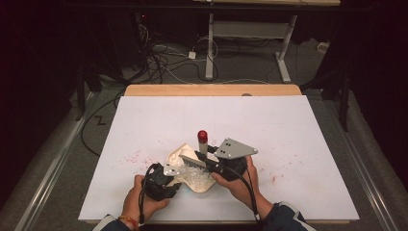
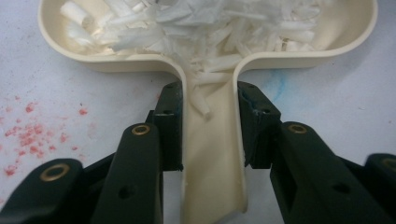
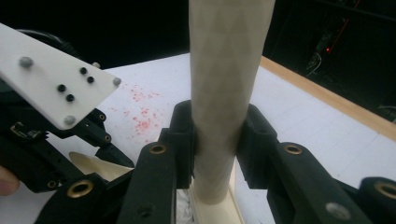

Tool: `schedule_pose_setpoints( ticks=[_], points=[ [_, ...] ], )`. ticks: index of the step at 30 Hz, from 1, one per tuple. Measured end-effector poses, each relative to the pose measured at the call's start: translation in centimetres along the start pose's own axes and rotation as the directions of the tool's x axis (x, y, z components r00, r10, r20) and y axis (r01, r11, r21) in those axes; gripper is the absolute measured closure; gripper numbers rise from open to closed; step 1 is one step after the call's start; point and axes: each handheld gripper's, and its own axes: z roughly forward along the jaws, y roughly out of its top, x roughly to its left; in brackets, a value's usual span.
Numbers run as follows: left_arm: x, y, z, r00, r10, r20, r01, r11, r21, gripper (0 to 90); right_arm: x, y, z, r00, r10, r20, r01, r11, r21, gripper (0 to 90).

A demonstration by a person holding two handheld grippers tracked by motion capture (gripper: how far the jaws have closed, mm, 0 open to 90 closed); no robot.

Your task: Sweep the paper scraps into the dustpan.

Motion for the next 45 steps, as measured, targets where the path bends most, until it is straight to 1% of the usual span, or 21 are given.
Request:
schedule_pose_setpoints(
  ticks=[1,4,7,13,14,16,19,21,24,25,26,30,32,34,36,39,40,42,43,44,45],
  points=[
    [0.0,0.0,0.0,1.0000,-0.001,-0.002,0.001,1.0000,0.000,62.9,0.2,0.3,-0.3,0.9996,-0.027,0.014,0.027,1.000,-0.007,71.1],
    [0.1,0.0,0.0,1.0000,-0.004,0.001,0.004,1.0000,0.002,63.0,0.0,0.7,-0.8,0.9999,-0.009,0.007,0.009,1.000,-0.028,71.1],
    [0.1,-0.1,0.1,1.0000,-0.006,0.001,0.006,1.0000,0.005,63.0,-0.6,1.3,-1.6,0.9980,-0.029,0.056,0.032,0.998,-0.053,71.1],
    [0.1,-0.1,0.1,1.0000,-0.006,0.001,0.006,1.0000,0.006,63.0,-1.7,1.3,-2.4,0.9971,0.002,0.076,0.003,0.998,-0.069,71.0],
    [0.1,-0.1,0.1,1.0000,-0.006,0.000,0.006,1.0000,0.005,63.0,-2.1,1.1,-2.8,0.9952,0.001,0.098,0.006,0.998,-0.069,71.0],
    [0.1,-0.1,0.1,1.0000,-0.004,-0.002,0.005,1.0000,0.005,63.0,-2.4,0.8,-3.1,0.9915,-0.019,0.129,0.027,0.998,-0.056,71.1],
    [0.1,-0.1,0.2,1.0000,-0.003,-0.004,0.003,1.0000,0.007,63.0,-3.2,0.1,-3.3,0.9901,-0.001,0.141,0.005,0.999,-0.034,71.1],
    [0.1,0.0,0.2,1.0000,-0.003,-0.006,0.003,1.0000,0.007,63.0,-3.6,-0.4,-3.4,0.9876,0.001,0.157,0.003,1.000,-0.021,71.1],
    [0.1,0.0,0.1,1.0000,0.001,-0.009,-0.001,1.0000,0.010,63.0,-3.9,-1.0,-3.3,0.9778,-0.035,0.206,0.034,0.999,0.007,71.0],
    [0.1,0.0,0.1,1.0000,0.001,-0.009,-0.001,1.0000,0.010,63.0,-3.9,-1.2,-3.2,0.9764,-0.039,0.212,0.037,0.999,0.016,71.0],
    [0.1,0.0,0.1,1.0000,0.001,-0.009,-0.001,1.0000,0.009,63.0,-3.9,-1.2,-3.2,0.9764,-0.039,0.212,0.037,0.999,0.016,71.0],
    [0.1,0.0,0.2,1.0000,0.001,-0.006,-0.001,1.0000,0.010,63.0,-3.9,-1.7,-2.6,0.9738,-0.066,0.218,0.055,0.997,0.054,71.1],
    [0.1,0.0,0.2,1.0000,0.000,-0.006,0.000,0.9999,0.010,63.0,-3.7,-1.7,-1.8,0.9739,-0.076,0.214,0.066,0.996,0.053,71.0],
    [0.1,0.0,0.2,1.0000,0.001,-0.006,-0.001,0.9999,0.010,63.0,-3.6,-1.6,-1.6,0.9740,-0.076,0.213,0.067,0.996,0.052,71.1],
    [0.1,0.0,0.2,1.0000,0.000,-0.006,0.000,1.0000,0.006,63.0,-3.6,-1.3,-1.4,0.9814,-0.055,0.184,0.049,0.998,0.035,71.0],
    [0.2,-0.1,0.2,1.0000,-0.002,-0.003,0.002,1.0000,0.006,63.0,-4.0,-0.5,-2.2,0.9871,-0.020,0.159,0.019,1.000,0.004,71.0],
    [0.3,-0.1,0.2,1.0000,-0.002,-0.002,0.002,1.0000,0.006,63.0,-4.2,-0.2,-2.6,0.9888,-0.018,0.148,0.019,1.000,-0.009,71.0],
    [0.3,-0.1,0.2,1.0000,-0.002,-0.001,0.002,1.0000,0.006,63.0,-4.3,0.2,-2.8,0.9892,-0.010,0.146,0.012,1.000,-0.017,71.0],
    [0.3,-0.1,0.2,1.0000,-0.002,0.000,0.002,1.0000,0.005,63.0,-4.6,0.7,-3.1,0.9864,-0.013,0.164,0.018,0.999,-0.032,71.0],
    [0.3,-0.1,0.2,1.0000,-0.003,0.000,0.003,1.0000,0.006,63.0,-4.6,0.7,-3.1,0.9864,-0.013,0.164,0.018,0.999,-0.032,71.0],
    [0.4,-0.1,0.2,1.0000,-0.004,-0.001,0.004,1.0000,0.007,63.0,-4.8,0.9,-3.0,0.9838,-0.025,0.178,0.031,0.999,-0.031,71.0]
  ],
)
